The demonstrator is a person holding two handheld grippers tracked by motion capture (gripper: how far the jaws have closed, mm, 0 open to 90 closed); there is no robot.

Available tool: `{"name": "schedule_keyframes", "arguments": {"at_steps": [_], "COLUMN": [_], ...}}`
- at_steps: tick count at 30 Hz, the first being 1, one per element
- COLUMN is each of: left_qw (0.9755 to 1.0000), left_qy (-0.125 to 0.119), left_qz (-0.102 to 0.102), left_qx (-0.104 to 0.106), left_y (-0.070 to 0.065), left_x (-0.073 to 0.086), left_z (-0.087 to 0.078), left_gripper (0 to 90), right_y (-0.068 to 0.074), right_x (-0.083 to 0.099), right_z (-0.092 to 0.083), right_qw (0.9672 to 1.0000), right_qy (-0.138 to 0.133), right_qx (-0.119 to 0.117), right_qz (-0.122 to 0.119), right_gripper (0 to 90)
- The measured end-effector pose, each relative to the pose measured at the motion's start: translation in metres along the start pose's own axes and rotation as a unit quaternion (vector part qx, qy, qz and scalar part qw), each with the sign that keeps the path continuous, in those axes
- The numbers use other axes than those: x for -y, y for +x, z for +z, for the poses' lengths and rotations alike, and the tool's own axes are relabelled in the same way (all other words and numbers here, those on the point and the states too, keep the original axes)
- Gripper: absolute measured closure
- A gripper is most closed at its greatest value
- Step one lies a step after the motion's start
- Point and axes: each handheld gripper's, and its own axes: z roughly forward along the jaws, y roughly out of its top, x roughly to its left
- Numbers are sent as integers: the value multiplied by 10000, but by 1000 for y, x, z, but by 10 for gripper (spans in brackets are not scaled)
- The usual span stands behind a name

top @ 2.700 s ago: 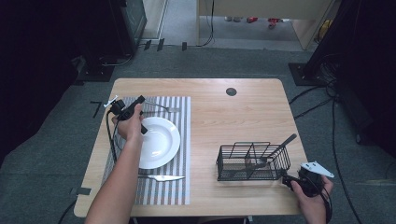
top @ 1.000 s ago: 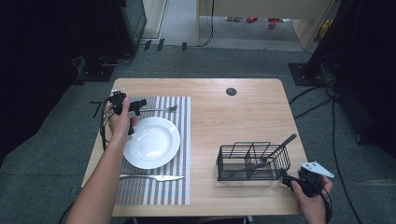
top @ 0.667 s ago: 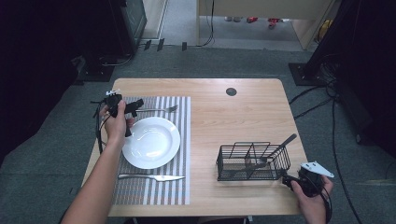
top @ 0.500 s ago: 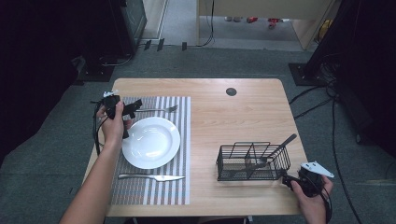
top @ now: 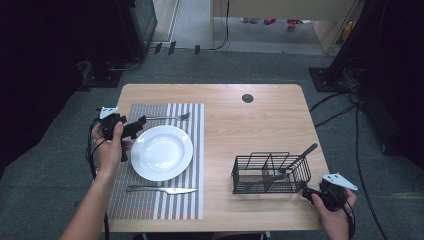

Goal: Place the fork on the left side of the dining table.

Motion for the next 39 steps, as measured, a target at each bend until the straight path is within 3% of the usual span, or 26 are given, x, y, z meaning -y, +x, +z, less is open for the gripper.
{"name": "schedule_keyframes", "arguments": {"at_steps": [5,14,19,23,29,31,35,39], "left_qw": [9998,9992,9990,9994,9991,9982,9982,9964], "left_qy": [-73,-316,-312,-251,-78,15,156,299], "left_qz": [83,220,307,233,293,436,384,467], "left_qx": [162,86,15,-54,-302,-412,-440,-644], "left_y": [-4,-10,-8,-1,11,14,22,31], "left_x": [10,39,58,77,99,106,114,123], "left_z": [-22,-59,-78,-91,-95,-95,-94,-89], "left_gripper": [166,139,139,138,138,137,120,119], "right_y": [0,0,0,0,0,0,0,0], "right_x": [0,0,0,0,0,0,0,0], "right_z": [0,0,0,0,0,0,0,0], "right_qw": [10000,10000,10000,10000,10000,10000,10000,10000], "right_qy": [0,0,2,5,4,5,5,6], "right_qx": [1,1,1,2,3,4,3,3], "right_qz": [0,-1,2,4,6,3,4,4], "right_gripper": [173,173,173,173,173,173,173,173]}}
